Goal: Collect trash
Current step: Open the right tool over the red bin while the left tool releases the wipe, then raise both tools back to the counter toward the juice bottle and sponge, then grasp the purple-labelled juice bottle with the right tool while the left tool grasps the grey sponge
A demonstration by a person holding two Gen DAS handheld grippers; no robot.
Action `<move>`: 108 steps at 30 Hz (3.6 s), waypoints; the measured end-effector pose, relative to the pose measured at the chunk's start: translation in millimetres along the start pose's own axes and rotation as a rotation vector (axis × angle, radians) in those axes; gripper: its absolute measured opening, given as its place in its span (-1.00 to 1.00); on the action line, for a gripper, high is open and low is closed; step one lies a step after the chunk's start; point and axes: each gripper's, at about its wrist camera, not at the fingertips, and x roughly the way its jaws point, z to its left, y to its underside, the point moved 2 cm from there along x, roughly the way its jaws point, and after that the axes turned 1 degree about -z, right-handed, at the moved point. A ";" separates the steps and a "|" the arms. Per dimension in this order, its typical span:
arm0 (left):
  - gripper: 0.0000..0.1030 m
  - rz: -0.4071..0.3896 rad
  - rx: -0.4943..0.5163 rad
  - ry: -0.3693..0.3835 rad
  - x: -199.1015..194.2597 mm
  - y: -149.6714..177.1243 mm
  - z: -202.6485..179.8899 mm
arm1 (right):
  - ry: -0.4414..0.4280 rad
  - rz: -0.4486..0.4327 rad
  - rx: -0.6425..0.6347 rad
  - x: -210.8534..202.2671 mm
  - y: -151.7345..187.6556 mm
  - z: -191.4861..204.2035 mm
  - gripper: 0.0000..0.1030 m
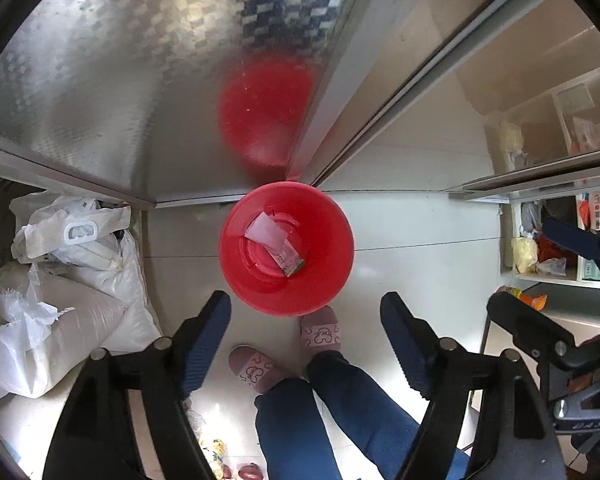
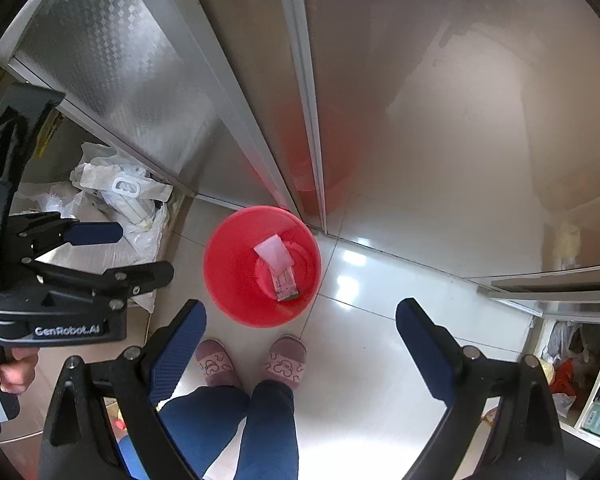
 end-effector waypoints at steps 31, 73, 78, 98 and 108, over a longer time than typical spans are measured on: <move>1.00 -0.356 -0.154 -0.131 -327.9 26.0 25.4 | -0.067 -0.287 -0.244 -268.2 -70.5 92.9 0.85; 1.00 -0.388 -0.465 -0.228 -433.1 -69.5 349.3 | -0.184 -0.034 -0.527 -200.1 -327.4 339.9 0.87; 1.00 -0.341 -0.495 -0.221 -415.8 -76.0 369.7 | -0.162 0.012 -0.534 -177.6 -340.7 356.2 0.87; 1.00 -0.292 -0.557 -0.199 -398.1 -72.8 398.3 | -0.102 0.111 -0.594 -131.2 -339.9 384.6 0.30; 1.00 -0.347 -0.469 -0.173 -418.2 -79.0 368.3 | -0.217 -0.014 -0.548 -198.0 -335.1 369.5 0.28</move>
